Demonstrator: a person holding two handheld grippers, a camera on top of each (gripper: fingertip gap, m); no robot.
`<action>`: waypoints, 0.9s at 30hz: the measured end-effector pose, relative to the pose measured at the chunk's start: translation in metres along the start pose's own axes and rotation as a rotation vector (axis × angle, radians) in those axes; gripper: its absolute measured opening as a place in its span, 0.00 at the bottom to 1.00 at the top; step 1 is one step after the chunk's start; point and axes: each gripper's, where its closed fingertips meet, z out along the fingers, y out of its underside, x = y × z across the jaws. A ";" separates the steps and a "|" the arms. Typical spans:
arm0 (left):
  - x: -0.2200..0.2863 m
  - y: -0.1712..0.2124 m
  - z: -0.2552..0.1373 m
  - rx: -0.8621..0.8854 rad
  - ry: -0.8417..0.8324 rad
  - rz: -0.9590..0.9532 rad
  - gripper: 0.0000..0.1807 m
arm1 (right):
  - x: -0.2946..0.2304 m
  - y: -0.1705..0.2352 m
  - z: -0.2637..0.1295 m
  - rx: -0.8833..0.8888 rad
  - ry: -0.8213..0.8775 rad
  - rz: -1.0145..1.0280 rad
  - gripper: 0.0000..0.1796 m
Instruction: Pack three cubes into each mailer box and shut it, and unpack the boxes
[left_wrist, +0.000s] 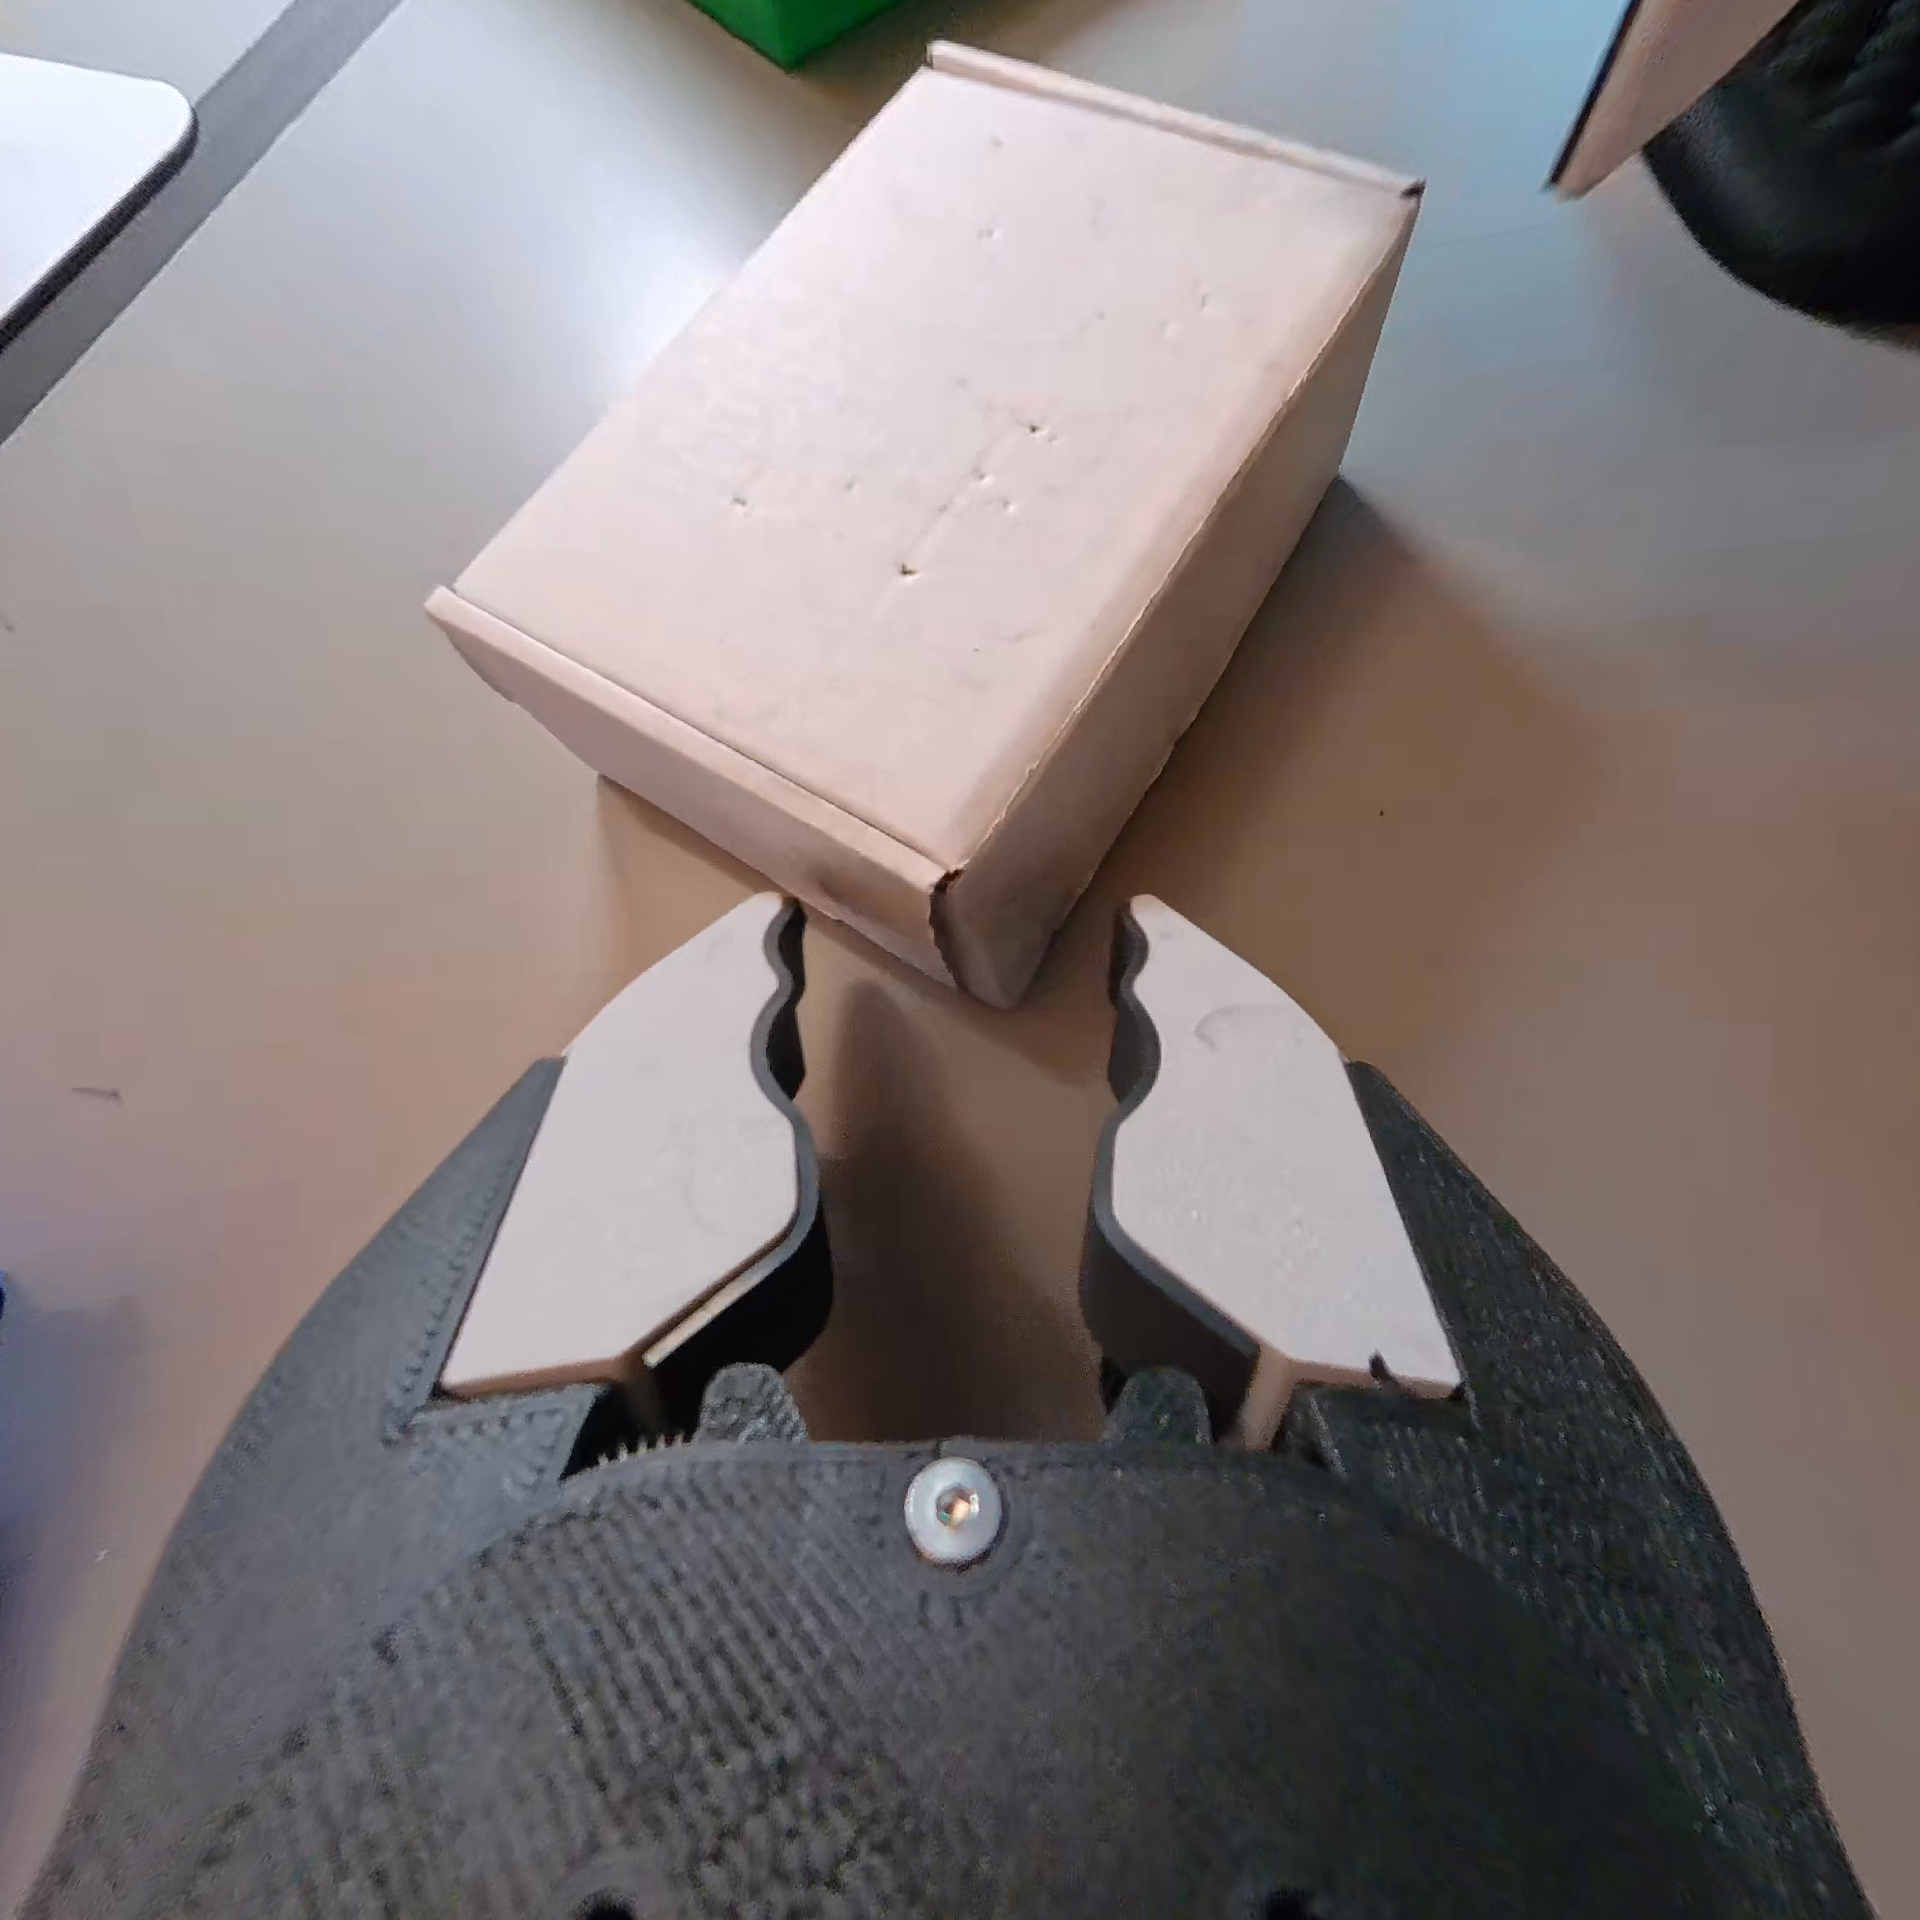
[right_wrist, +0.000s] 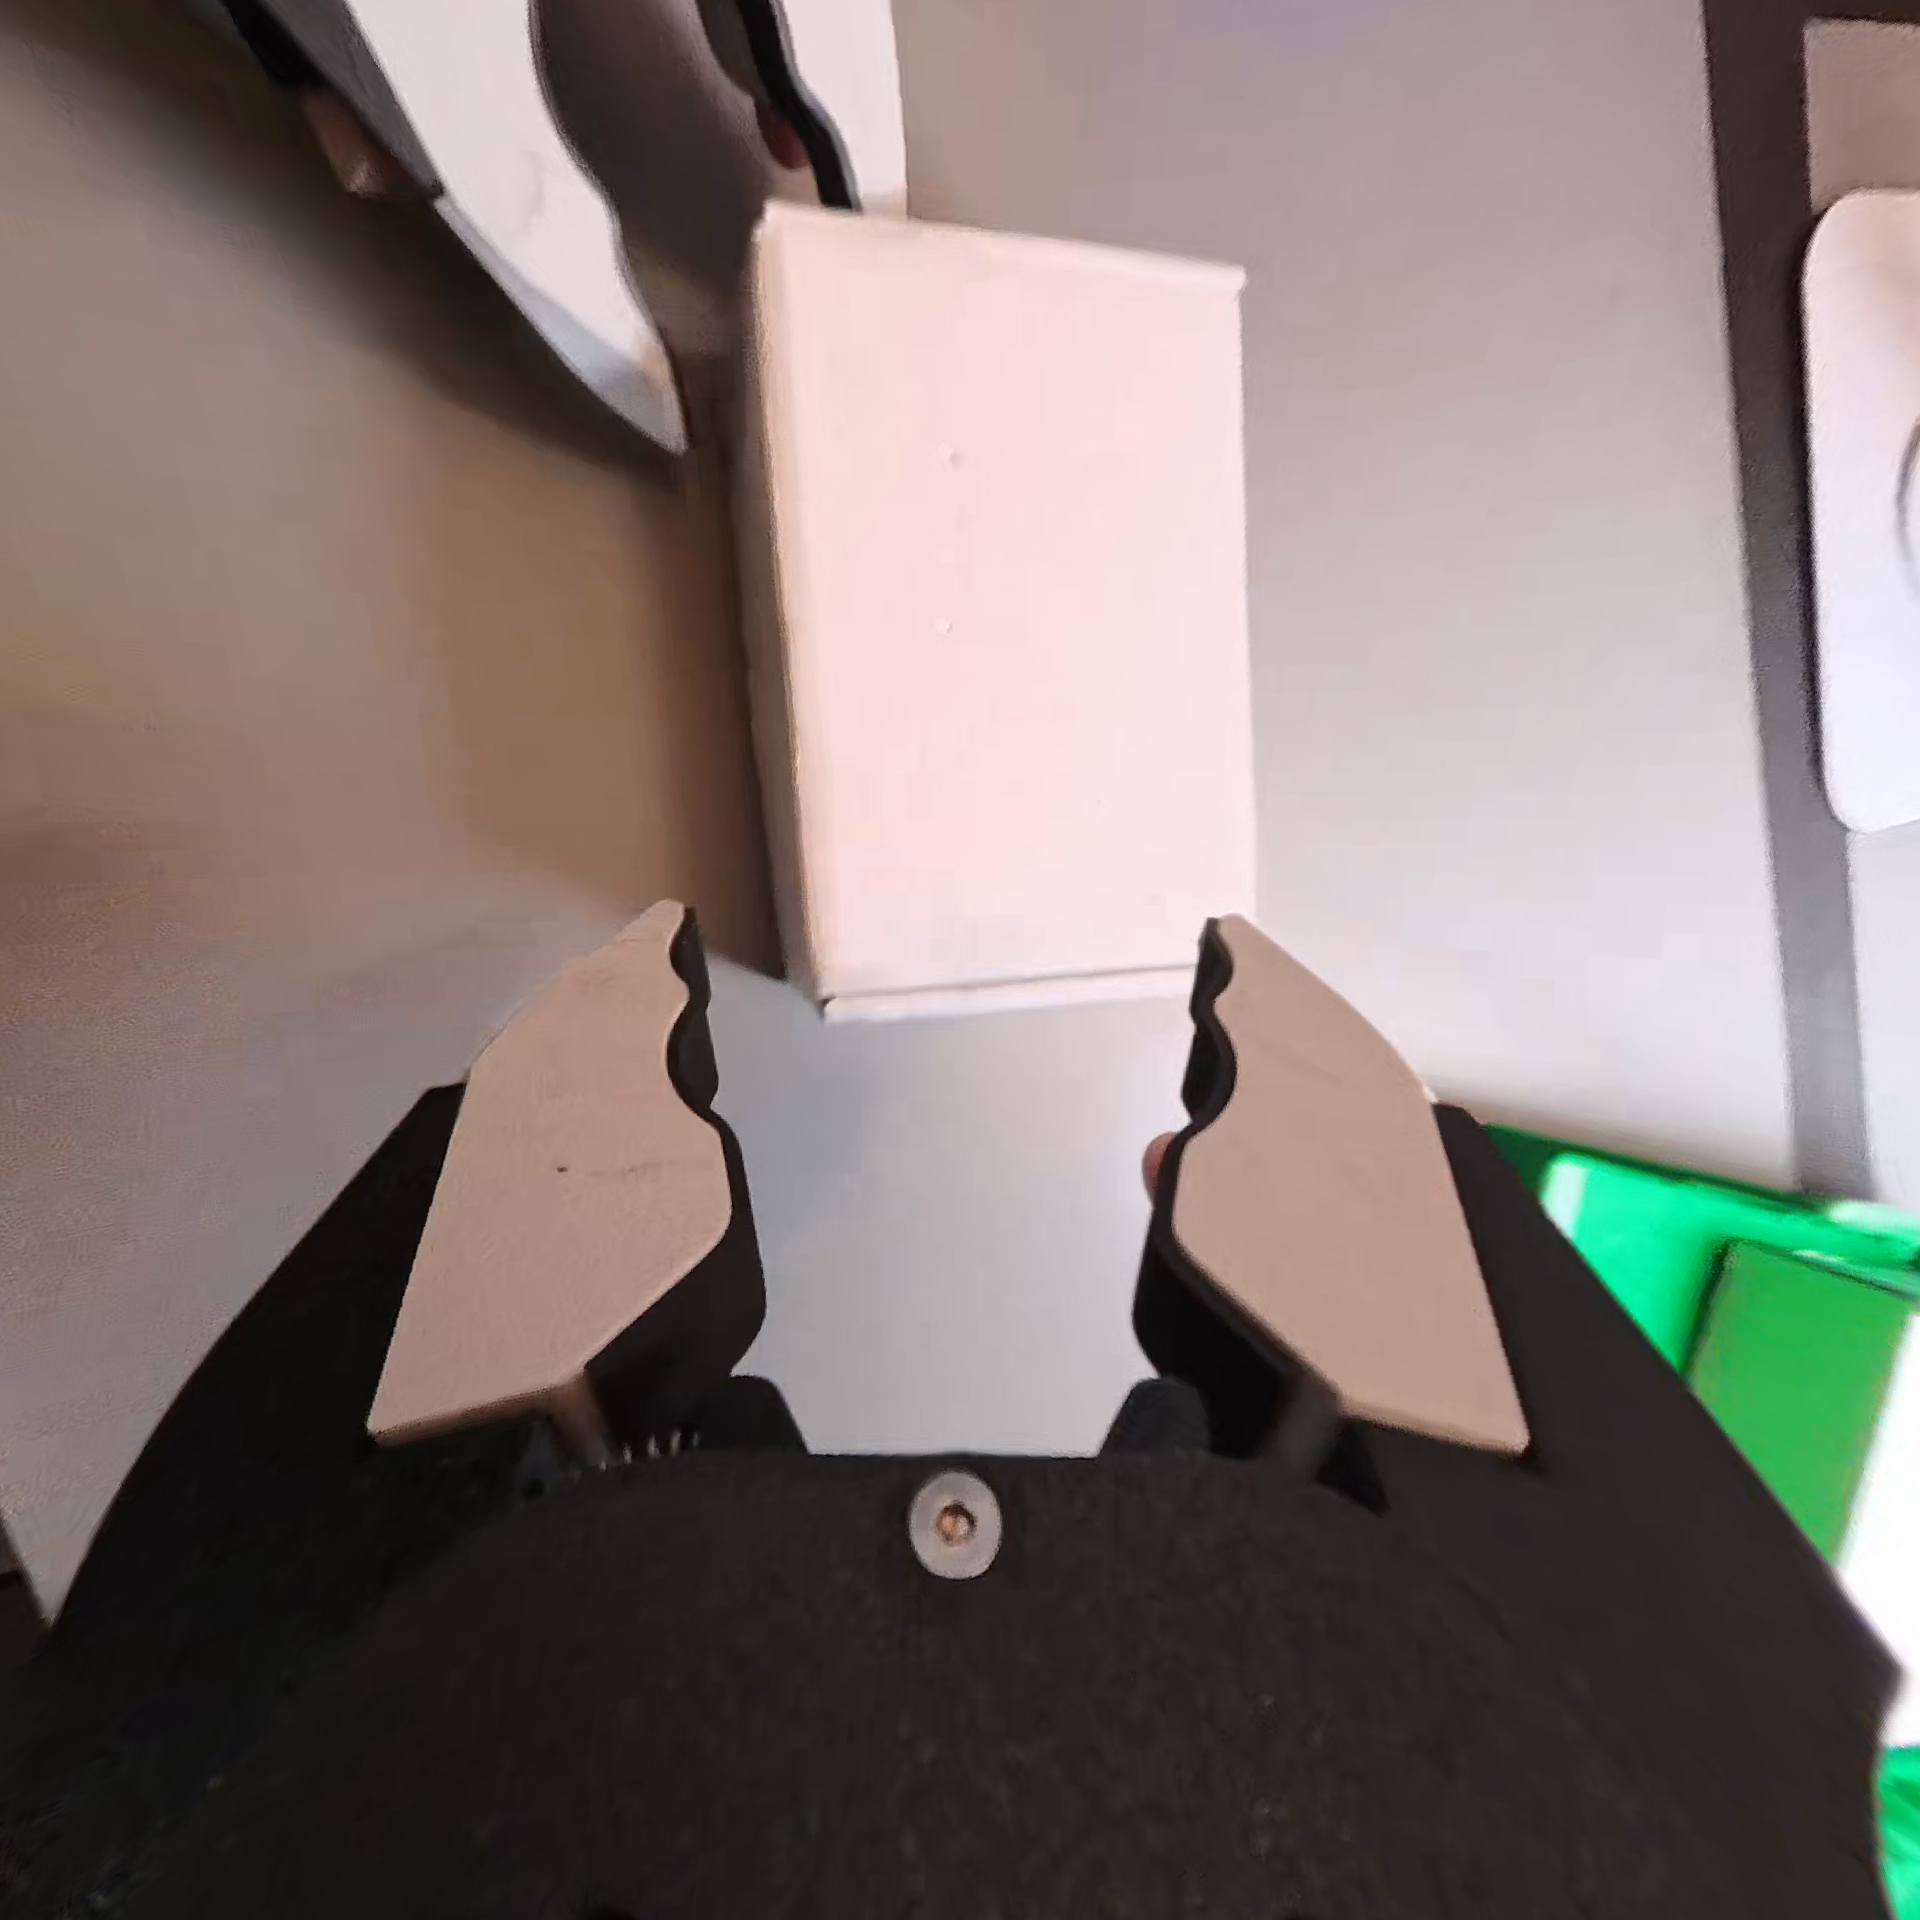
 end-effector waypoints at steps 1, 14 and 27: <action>-0.001 -0.002 -0.003 0.019 -0.001 -0.008 0.33 | 0.004 -0.006 0.002 -0.022 0.007 -0.022 0.51; -0.025 -0.036 -0.054 0.336 -0.095 -0.098 0.36 | 0.009 -0.028 0.084 -0.350 -0.154 -0.121 0.67; -0.020 -0.042 -0.061 0.379 -0.081 -0.098 0.35 | 0.013 -0.017 0.042 -0.262 -0.192 -0.088 0.68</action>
